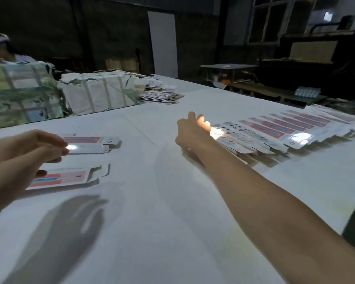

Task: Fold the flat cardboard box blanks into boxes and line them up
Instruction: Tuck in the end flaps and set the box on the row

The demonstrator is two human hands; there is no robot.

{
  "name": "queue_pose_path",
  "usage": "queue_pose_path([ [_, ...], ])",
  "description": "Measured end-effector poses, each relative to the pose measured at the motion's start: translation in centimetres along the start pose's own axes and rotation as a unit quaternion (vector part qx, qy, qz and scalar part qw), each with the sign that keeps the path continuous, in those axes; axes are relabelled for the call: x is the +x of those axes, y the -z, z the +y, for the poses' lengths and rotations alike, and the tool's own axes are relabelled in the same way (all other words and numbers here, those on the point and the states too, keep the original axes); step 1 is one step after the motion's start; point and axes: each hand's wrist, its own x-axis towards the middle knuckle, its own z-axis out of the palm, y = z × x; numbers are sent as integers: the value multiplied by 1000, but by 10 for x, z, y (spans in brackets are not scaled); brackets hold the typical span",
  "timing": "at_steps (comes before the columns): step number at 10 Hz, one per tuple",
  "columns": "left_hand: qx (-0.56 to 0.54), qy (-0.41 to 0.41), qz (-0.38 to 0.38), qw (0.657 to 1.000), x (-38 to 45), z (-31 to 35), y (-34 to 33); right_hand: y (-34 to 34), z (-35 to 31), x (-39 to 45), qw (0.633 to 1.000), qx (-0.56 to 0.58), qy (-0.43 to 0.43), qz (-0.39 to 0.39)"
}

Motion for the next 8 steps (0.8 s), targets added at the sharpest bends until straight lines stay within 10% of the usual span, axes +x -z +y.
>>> queue_pose_path([
  [2, 247, -4, -46, 968, -82, 92, -12, 30, -58, -18, 981, 149, 124, -14],
  [4, 539, 61, -152, 826, -85, 64, -16, 44, -104, -66, 932, 217, 291, -4],
  [8, 528, -153, 69, 832, -92, 73, -27, 43, -140, -118, 849, 355, 387, 65],
])
